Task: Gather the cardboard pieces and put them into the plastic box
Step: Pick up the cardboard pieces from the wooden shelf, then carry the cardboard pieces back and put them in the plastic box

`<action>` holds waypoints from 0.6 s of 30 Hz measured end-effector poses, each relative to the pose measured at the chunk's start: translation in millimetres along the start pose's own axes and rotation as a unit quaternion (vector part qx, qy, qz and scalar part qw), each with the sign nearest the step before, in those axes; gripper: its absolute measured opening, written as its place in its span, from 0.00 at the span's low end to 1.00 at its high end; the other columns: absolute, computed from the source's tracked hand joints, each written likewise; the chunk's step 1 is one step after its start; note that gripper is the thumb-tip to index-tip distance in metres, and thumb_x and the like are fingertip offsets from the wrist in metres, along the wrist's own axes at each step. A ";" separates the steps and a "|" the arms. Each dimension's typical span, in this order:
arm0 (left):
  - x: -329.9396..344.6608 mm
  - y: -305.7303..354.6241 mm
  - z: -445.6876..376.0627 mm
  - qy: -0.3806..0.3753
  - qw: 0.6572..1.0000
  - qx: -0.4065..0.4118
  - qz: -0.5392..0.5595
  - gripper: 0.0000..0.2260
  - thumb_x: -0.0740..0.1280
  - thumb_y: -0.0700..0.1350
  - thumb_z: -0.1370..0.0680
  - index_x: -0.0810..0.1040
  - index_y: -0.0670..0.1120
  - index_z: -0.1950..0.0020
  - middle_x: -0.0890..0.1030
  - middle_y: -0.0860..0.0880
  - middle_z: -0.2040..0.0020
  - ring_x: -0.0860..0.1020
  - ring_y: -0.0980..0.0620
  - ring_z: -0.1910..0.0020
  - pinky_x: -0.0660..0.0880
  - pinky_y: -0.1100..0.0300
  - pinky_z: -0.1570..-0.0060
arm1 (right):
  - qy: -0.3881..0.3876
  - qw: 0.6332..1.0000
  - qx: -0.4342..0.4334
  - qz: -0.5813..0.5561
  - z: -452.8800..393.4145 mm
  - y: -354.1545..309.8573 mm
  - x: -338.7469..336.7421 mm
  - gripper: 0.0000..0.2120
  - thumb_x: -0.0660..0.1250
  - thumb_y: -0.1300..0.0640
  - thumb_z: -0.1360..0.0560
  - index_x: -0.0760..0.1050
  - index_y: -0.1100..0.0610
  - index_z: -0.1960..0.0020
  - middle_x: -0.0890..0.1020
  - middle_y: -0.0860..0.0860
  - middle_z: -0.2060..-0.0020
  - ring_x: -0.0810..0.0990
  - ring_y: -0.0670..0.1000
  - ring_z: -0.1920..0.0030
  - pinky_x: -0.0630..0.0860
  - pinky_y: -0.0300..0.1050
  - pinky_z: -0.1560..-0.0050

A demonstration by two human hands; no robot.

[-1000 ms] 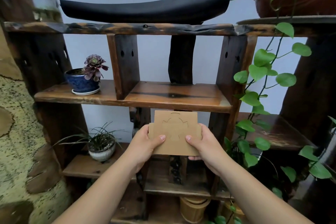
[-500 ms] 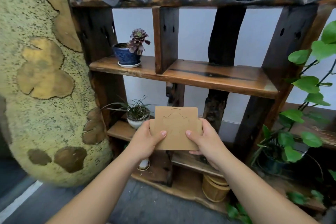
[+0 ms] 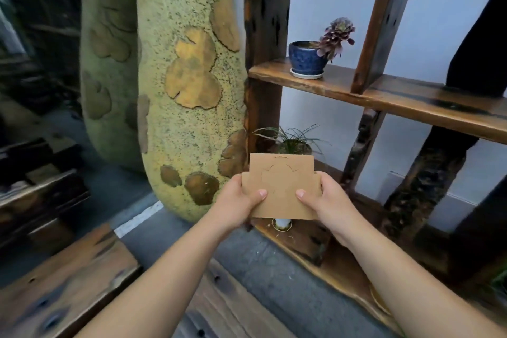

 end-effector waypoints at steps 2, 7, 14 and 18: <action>-27.9 -11.5 8.6 0.013 1.000 -0.004 0.004 0.15 0.70 0.40 0.24 0.74 0.43 0.39 0.82 0.45 0.44 0.80 0.46 0.45 0.76 0.48 0.41 | -0.020 1.000 0.002 -0.004 2.7 -3.8 32.2 0.13 0.70 0.57 0.24 0.72 0.45 0.45 0.81 0.46 0.47 0.80 0.47 0.46 0.80 0.50 0.48; -96.5 -37.6 34.0 0.057 0.998 -0.020 0.004 0.14 0.71 0.41 0.24 0.74 0.45 0.40 0.81 0.48 0.44 0.79 0.52 0.47 0.75 0.57 0.44 | -0.064 0.997 -0.004 -0.032 12.6 -16.8 106.9 0.14 0.70 0.61 0.25 0.73 0.50 0.42 0.82 0.47 0.47 0.82 0.44 0.49 0.79 0.44 0.51; -174.9 -70.0 65.4 0.110 0.992 -0.054 0.003 0.13 0.71 0.43 0.25 0.75 0.48 0.42 0.82 0.48 0.43 0.80 0.50 0.45 0.75 0.50 0.39 | -0.140 0.990 0.003 -0.030 21.3 -33.2 195.6 0.12 0.69 0.59 0.24 0.73 0.46 0.45 0.83 0.47 0.46 0.82 0.46 0.46 0.79 0.51 0.45; -210.6 -89.5 82.7 0.155 0.984 -0.084 -0.012 0.17 0.72 0.47 0.26 0.75 0.45 0.39 0.82 0.48 0.44 0.80 0.50 0.46 0.76 0.51 0.42 | -0.168 0.985 -0.014 -0.021 24.5 -42.6 235.7 0.15 0.71 0.59 0.25 0.74 0.48 0.41 0.83 0.46 0.46 0.83 0.43 0.48 0.80 0.42 0.50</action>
Point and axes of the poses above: each hand's wrist, its own z-axis away from the middle knuckle, its own x-axis out of the palm, y = z × x, the point moved 8 cm from there along -z, towards the middle knuckle
